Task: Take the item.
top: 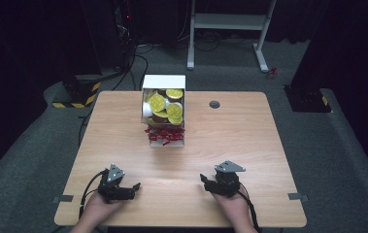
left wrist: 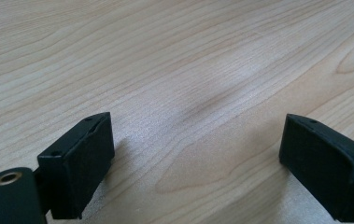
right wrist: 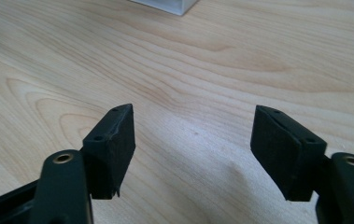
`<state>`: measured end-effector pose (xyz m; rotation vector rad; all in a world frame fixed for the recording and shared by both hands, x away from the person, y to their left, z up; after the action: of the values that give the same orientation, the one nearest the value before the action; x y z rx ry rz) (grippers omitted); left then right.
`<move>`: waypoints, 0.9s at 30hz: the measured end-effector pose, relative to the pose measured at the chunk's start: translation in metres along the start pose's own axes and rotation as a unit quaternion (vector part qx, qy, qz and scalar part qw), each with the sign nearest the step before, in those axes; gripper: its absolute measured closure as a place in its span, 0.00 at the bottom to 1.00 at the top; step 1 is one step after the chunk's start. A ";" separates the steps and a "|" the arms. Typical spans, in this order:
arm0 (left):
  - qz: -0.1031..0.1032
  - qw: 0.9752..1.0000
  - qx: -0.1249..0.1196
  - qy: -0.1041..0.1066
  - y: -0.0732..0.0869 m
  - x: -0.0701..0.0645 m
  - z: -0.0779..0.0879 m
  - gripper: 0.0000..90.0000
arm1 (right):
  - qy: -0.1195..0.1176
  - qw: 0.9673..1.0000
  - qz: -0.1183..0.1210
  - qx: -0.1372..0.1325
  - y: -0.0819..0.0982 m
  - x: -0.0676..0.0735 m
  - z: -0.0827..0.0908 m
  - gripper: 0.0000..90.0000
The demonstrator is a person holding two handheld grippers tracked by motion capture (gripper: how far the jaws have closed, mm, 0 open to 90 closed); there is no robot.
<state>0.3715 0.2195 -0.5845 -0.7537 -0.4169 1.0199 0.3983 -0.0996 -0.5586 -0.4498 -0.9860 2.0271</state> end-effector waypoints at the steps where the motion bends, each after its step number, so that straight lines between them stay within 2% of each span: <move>1: 0.001 1.000 0.000 0.001 0.000 0.000 0.000 0.12 | -0.003 1.000 0.003 -0.003 -0.001 0.001 0.001 0.40; 6: 0.001 1.000 0.000 0.001 0.000 0.000 0.000 0.12 | -0.010 1.000 0.013 -0.014 -0.006 0.005 0.004 0.44; 12: 0.001 1.000 0.001 0.002 0.000 0.000 0.000 0.12 | -0.017 0.999 0.010 -0.032 -0.010 0.008 0.009 0.52; 16: -0.002 1.000 0.001 0.002 0.000 0.000 0.000 0.12 | -0.009 0.999 0.022 -0.040 -0.012 0.009 0.012 0.54; 27: -0.003 1.000 0.002 0.004 0.000 0.000 0.000 0.11 | -0.004 0.997 0.023 -0.075 -0.027 0.014 0.026 0.59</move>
<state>0.3713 0.2195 -0.5845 -0.7522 -0.4096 1.0120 0.3880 -0.0913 -0.5207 -0.5492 -1.1462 2.0049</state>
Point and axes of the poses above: each handheld gripper's, and its own axes: z roughly backward along the jaws, y roughly out of its underside, x roughly to its left, the point moved 8 cm from there along -z, roughly forward along the jaws, and after that the axes turned 3 degrees about z, right-handed, at the moved point
